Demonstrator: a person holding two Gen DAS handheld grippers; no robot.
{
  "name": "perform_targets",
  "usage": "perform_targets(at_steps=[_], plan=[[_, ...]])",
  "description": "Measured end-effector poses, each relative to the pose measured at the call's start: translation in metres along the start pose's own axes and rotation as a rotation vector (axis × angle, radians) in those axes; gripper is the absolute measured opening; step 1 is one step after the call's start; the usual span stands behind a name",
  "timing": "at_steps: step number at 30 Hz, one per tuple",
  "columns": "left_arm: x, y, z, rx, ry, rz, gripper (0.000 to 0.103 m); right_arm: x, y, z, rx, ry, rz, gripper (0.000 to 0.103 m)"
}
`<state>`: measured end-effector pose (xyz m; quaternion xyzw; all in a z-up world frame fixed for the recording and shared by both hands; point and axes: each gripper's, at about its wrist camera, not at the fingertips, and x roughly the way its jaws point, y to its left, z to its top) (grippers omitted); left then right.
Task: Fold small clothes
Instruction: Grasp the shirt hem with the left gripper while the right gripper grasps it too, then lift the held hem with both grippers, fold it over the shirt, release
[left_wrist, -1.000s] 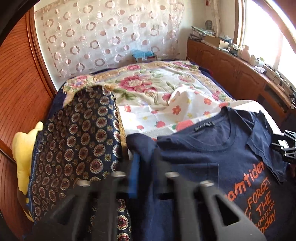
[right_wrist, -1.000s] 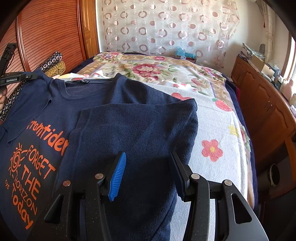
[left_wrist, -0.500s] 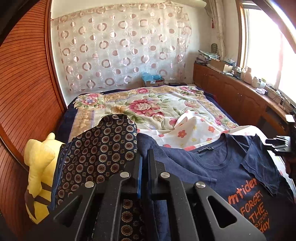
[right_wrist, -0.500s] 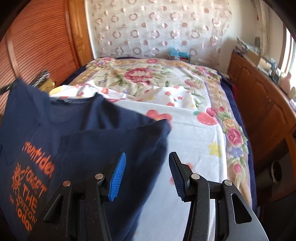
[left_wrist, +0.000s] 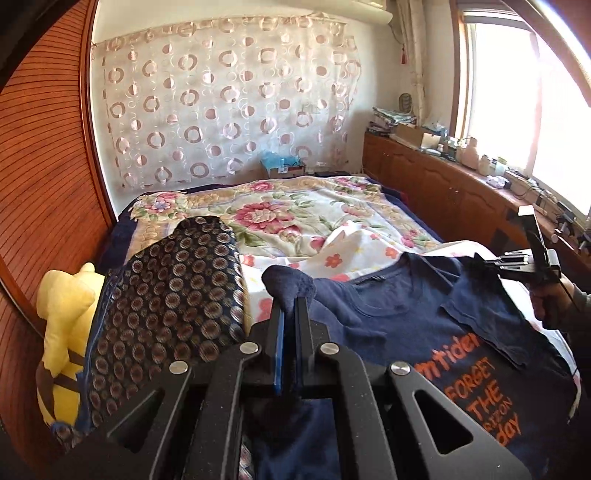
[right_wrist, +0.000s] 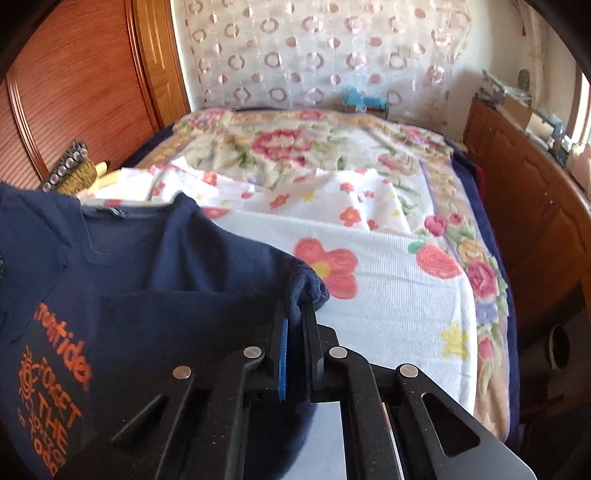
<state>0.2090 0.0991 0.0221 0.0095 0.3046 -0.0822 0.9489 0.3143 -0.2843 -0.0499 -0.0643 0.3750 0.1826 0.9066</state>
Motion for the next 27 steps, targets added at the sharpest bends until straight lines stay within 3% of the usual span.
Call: perform_targets(at_steps=[6,12,21,27], plan=[[-0.049,-0.021,-0.024,0.009,-0.041,-0.036,0.005,-0.073,0.027,-0.025,-0.023,-0.159,0.050,0.006],[-0.094,-0.024,-0.056,-0.008,-0.085,-0.038,0.005,-0.134,0.046,-0.076,-0.051,-0.221,0.088,0.006],[-0.131,-0.011,-0.133,-0.121,-0.072,-0.025,0.005,-0.189,0.036,-0.175,-0.024,-0.242,0.107,0.006],[-0.141,-0.001,-0.161,-0.172,-0.053,-0.007,0.005,-0.202,0.027,-0.215,0.017,-0.203,0.082,0.006]])
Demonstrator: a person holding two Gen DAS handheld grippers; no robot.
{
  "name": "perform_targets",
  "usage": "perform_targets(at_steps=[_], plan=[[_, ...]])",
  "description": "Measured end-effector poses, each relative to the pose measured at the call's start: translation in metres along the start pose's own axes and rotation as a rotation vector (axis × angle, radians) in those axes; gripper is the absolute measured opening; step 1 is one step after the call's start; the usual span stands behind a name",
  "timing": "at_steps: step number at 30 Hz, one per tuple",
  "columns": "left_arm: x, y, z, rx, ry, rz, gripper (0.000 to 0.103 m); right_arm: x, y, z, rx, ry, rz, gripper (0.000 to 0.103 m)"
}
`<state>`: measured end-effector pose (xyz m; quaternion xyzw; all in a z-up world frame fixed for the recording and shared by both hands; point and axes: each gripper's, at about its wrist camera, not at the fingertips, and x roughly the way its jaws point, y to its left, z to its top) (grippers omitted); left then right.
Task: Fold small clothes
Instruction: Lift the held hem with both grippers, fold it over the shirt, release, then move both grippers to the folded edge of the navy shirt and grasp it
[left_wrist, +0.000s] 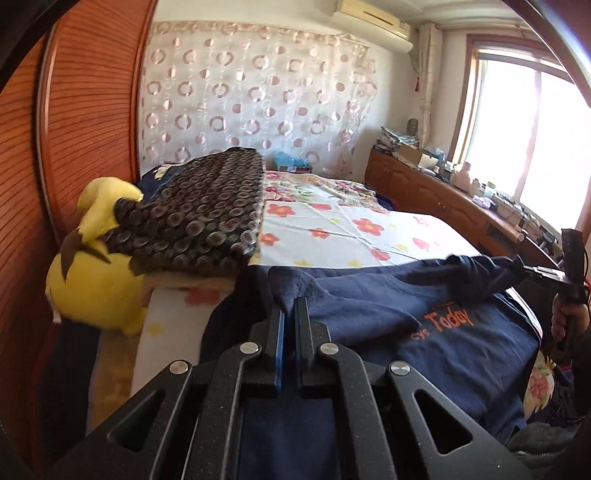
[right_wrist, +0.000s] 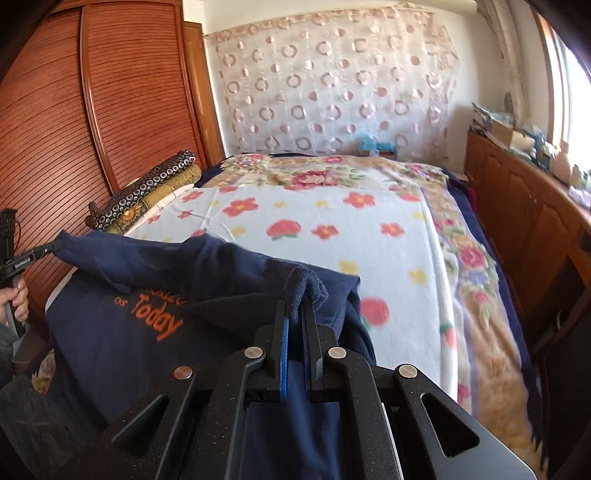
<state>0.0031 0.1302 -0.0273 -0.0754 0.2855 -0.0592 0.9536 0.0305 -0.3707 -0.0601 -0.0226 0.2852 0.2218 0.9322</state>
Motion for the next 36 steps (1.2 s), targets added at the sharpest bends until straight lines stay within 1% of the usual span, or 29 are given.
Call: perform_targets(at_steps=[4,9,14,16,17,19,21,23,25,27,28,29,30,32,36], plan=[[-0.018,0.007,-0.004,-0.034,-0.030,0.005,0.005,-0.022,0.006,0.003,0.023,-0.029,-0.003,0.006],[-0.042,0.008,-0.007,-0.032,-0.054,0.007,0.005,-0.044,0.019,0.000,-0.018,-0.034,-0.009,0.006],[-0.060,0.003,-0.010,-0.031,-0.056,-0.001,0.005,-0.074,0.020,-0.008,-0.009,-0.041,0.011,0.006],[-0.062,0.001,-0.009,-0.033,-0.047,0.003,0.006,-0.077,0.020,-0.010,0.001,-0.040,0.027,0.006],[-0.061,0.000,-0.009,-0.027,-0.042,0.007,0.010,-0.075,0.022,-0.011,0.001,-0.033,0.025,0.006],[-0.056,-0.003,-0.007,-0.001,-0.023,0.041,0.013,-0.070,0.027,-0.015,-0.014,-0.008,0.004,0.006],[-0.054,-0.003,-0.008,0.005,-0.016,0.060,0.022,-0.066,0.029,-0.017,-0.028,0.016,-0.017,0.006],[-0.053,-0.002,-0.009,-0.001,-0.015,0.041,0.034,-0.064,0.029,-0.015,-0.029,0.030,-0.039,0.014],[-0.053,-0.002,-0.009,0.003,-0.015,0.032,0.041,-0.062,0.026,-0.012,-0.021,0.037,-0.052,0.015],[-0.048,-0.002,-0.009,0.016,0.003,0.038,0.054,-0.061,0.024,-0.006,-0.015,0.033,-0.055,0.015],[-0.043,-0.002,-0.009,0.022,0.014,0.041,0.067,-0.062,0.025,-0.005,-0.014,0.029,-0.058,0.016],[-0.040,-0.003,-0.009,0.027,0.022,0.043,0.075,-0.061,0.024,-0.004,-0.013,0.025,-0.064,0.016],[-0.035,-0.004,-0.009,0.034,0.030,0.045,0.077,-0.058,0.023,-0.002,-0.011,0.023,-0.071,0.017],[-0.027,-0.005,-0.007,0.048,0.045,0.054,0.078,-0.049,0.021,0.001,-0.007,0.019,-0.079,0.025],[-0.008,-0.005,-0.002,0.064,0.071,0.058,0.079,-0.022,0.020,0.006,-0.017,0.031,-0.082,0.034]])
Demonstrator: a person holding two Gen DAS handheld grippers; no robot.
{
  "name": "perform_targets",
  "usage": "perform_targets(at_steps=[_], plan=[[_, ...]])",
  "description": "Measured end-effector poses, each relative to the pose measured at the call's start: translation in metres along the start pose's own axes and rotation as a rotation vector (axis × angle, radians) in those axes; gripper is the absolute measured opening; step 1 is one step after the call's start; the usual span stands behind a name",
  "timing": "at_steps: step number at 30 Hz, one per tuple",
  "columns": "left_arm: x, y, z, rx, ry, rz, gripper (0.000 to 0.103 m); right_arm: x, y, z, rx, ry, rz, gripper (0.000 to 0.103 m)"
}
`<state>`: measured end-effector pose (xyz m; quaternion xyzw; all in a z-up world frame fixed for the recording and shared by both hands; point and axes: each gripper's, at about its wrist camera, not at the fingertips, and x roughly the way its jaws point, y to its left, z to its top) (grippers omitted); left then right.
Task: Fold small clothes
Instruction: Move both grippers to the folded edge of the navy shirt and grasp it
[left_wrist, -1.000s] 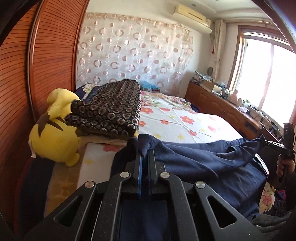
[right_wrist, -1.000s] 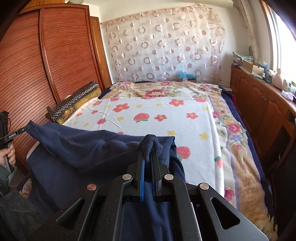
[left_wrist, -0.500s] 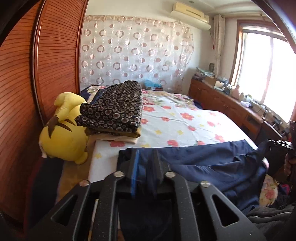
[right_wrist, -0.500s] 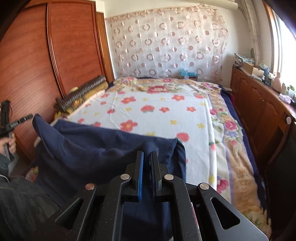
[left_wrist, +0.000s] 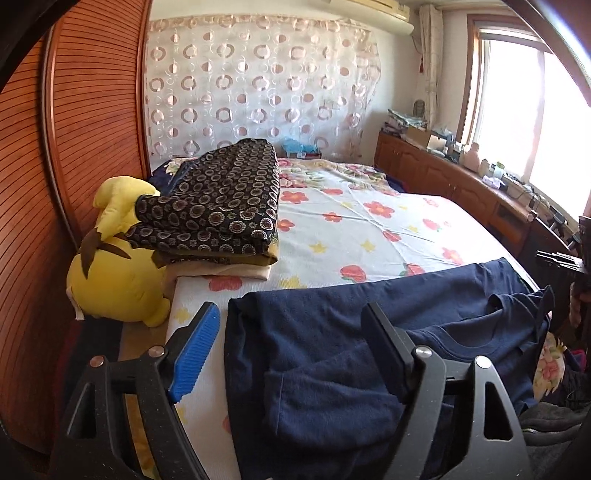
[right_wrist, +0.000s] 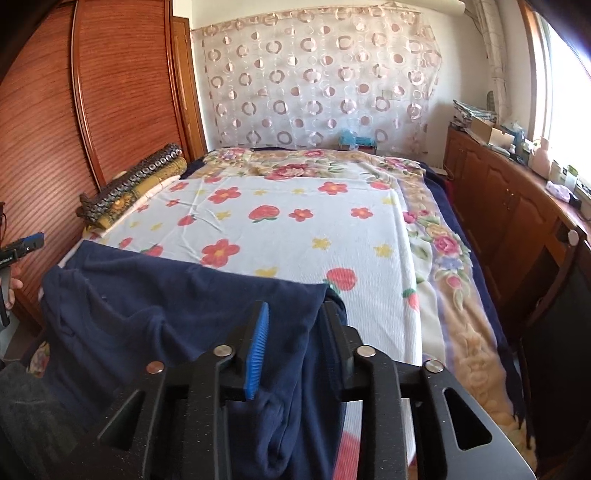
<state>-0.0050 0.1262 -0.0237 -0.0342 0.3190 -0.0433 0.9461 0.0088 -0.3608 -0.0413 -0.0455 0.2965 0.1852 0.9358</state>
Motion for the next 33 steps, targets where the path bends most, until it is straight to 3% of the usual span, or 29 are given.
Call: perform_targets(at_steps=[2,15,23,33], plan=[[0.010,0.002,0.003,0.007,0.016,0.020,0.079,0.014,-0.003,0.003,-0.004,0.013,0.001,0.039],[0.061,0.031,0.017,-0.013,0.127,0.056,0.079,0.079,-0.010,0.015,-0.010,0.154,-0.020,0.041],[0.098,0.038,0.009,-0.016,0.243,0.030,0.079,0.074,-0.006,0.014,-0.034,0.141,-0.029,0.046],[0.101,0.036,-0.002,0.004,0.264,0.036,0.080,0.077,-0.011,0.016,-0.050,0.139,-0.079,0.051]])
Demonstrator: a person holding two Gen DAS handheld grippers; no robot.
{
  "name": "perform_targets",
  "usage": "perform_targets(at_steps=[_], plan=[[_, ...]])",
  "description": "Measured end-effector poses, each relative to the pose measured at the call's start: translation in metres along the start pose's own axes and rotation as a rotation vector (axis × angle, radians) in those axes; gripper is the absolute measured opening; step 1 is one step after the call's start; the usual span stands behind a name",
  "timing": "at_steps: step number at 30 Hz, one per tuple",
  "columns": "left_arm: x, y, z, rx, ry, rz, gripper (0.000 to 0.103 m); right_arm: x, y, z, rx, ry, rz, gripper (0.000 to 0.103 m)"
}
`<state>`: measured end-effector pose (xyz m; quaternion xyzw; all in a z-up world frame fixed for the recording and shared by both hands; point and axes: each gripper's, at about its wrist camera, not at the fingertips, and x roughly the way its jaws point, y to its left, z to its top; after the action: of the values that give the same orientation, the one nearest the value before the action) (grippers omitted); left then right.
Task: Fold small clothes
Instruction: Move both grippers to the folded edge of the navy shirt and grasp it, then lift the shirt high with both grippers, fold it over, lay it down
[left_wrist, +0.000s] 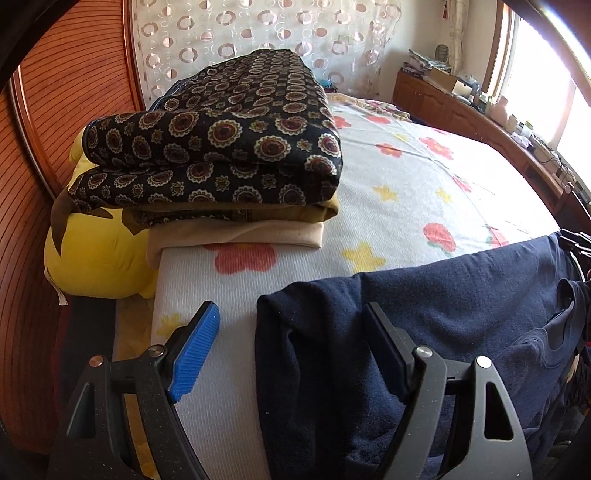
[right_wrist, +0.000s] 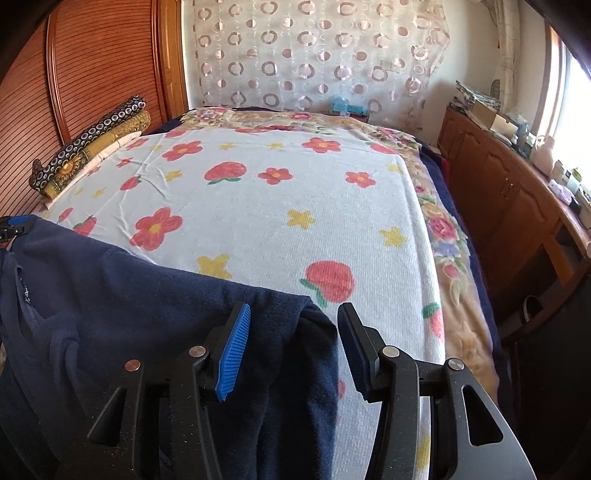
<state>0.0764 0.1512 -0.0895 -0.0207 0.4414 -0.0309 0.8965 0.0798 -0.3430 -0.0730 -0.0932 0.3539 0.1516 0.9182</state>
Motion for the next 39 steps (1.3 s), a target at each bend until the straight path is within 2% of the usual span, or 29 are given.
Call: perform_targets(at_steps=[4,6,7,8,9,11,12,13,14,16,19,22,26,34,39], plan=[[-0.001,-0.003,0.002,0.006,-0.002,-0.008,0.078,0.006,-0.005,0.003,0.004,0.021,0.015,0.055],[-0.005,-0.009,0.001,0.032,-0.015,-0.047,0.061,0.006,-0.007,0.004,0.016,0.032,0.040,0.055],[-0.006,-0.011,0.001,0.042,-0.017,-0.063,0.049,0.005,-0.007,0.004,0.023,0.037,0.060,0.055],[-0.008,-0.013,0.000,0.048,-0.014,-0.075,0.041,0.004,-0.005,0.004,0.007,0.046,0.079,0.051],[-0.009,-0.016,-0.001,0.056,-0.014,-0.082,0.037,0.003,-0.003,0.004,-0.012,0.049,0.090,0.047],[-0.012,-0.019,-0.002,0.066,-0.016,-0.090,0.024,-0.001,0.002,0.003,-0.034,0.055,0.116,0.030],[-0.014,-0.021,-0.003,0.064,-0.019,-0.098,0.021,-0.002,0.003,0.002,-0.042,0.058,0.129,0.024],[-0.015,-0.022,-0.003,0.063,-0.023,-0.100,0.017,-0.003,0.004,0.002,-0.048,0.059,0.145,0.013],[-0.018,-0.024,-0.004,0.062,-0.032,-0.099,0.015,-0.005,0.003,0.001,-0.053,0.058,0.152,0.012],[-0.032,-0.028,-0.008,0.045,-0.083,-0.094,0.014,-0.011,0.004,-0.002,-0.062,0.048,0.147,0.011],[-0.065,-0.028,-0.017,-0.018,-0.183,-0.135,0.014,-0.038,0.007,-0.005,-0.042,-0.020,0.163,0.010],[-0.105,-0.034,-0.022,-0.020,-0.269,-0.162,0.013,-0.087,0.014,-0.008,-0.050,-0.107,0.167,0.010],[-0.166,-0.042,-0.012,-0.037,-0.418,-0.235,0.013,-0.156,0.030,-0.004,-0.083,-0.244,0.136,0.010],[-0.260,-0.061,0.016,0.034,-0.639,-0.198,0.013,-0.262,0.034,0.017,-0.133,-0.465,0.098,0.009],[-0.293,-0.055,0.030,0.062,-0.732,-0.194,0.013,-0.307,0.027,0.024,-0.135,-0.568,0.086,0.009]])
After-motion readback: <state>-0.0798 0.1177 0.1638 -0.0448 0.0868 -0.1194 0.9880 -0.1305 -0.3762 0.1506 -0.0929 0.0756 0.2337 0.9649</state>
